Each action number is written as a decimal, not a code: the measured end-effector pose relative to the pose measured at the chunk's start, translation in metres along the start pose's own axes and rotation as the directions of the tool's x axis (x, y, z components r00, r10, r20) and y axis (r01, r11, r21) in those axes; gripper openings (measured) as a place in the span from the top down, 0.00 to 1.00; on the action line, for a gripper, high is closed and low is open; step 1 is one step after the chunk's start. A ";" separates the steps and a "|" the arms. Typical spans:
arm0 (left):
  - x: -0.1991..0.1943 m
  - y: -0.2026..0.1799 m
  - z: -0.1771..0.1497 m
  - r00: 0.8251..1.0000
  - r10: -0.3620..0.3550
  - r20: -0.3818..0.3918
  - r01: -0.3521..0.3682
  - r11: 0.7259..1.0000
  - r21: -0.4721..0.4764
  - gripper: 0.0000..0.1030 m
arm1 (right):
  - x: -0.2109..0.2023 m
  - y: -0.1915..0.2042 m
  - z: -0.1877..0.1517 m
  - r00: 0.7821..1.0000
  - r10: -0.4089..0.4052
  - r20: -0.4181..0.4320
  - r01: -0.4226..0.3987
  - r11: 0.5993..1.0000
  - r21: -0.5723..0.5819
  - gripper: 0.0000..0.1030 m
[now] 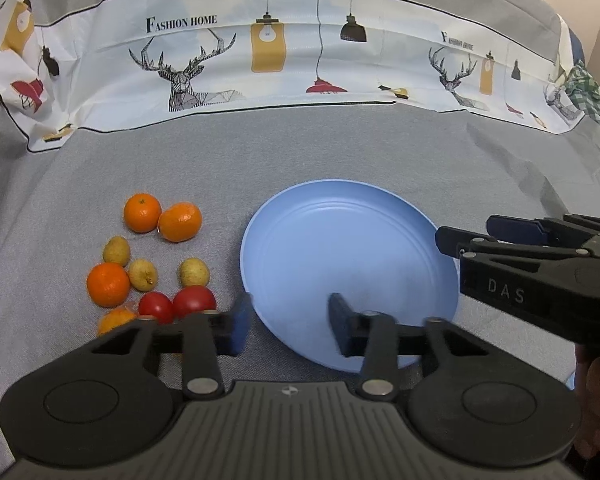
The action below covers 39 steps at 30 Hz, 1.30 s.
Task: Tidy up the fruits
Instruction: 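Move both grippers toward the fruit pile beside the blue plate, then grasp the bagged orange with the left gripper while the right gripper grasps a small yellow fruit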
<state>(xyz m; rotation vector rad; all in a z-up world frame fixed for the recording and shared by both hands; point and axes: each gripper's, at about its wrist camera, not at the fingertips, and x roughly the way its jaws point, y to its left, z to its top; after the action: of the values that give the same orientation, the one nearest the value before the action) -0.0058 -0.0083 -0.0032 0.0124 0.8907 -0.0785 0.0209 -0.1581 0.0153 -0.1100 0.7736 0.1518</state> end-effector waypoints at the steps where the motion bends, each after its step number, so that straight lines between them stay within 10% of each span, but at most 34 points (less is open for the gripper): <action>1: -0.002 0.001 0.000 1.000 -0.005 0.004 0.005 1.000 0.001 0.74 | 0.000 -0.001 0.000 1.000 0.001 0.000 -0.001 1.000 0.007 0.53; 14: -0.053 0.038 0.027 0.991 -0.061 0.116 0.041 0.984 0.171 0.82 | -0.008 0.013 0.012 0.996 0.076 0.056 -0.079 0.996 0.049 0.70; 19: -0.055 0.112 0.028 0.981 -0.041 0.188 0.041 0.999 0.002 0.83 | -0.010 0.034 0.015 0.987 0.134 0.083 -0.138 0.990 0.035 0.70; 25: -0.023 0.179 0.024 1.000 0.013 0.016 -0.007 0.942 -0.334 0.87 | -0.008 0.074 0.018 0.964 0.245 0.107 -0.243 0.970 -0.031 0.70; 32: 0.000 0.176 0.018 0.990 -0.103 -0.095 0.066 0.940 -0.334 0.83 | 0.000 0.130 0.012 0.926 0.375 0.033 -0.364 0.915 -0.174 0.70; 39: 0.022 0.170 0.013 0.969 -0.175 -0.173 0.107 0.933 -0.344 0.57 | 0.018 0.165 -0.012 0.934 0.349 -0.072 -0.354 0.889 -0.291 0.65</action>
<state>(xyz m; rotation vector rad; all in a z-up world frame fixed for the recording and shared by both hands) 0.0304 0.1589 -0.0158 -0.3665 1.0987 -0.0619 -0.0037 0.0037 -0.0124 -0.2596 0.7790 0.6171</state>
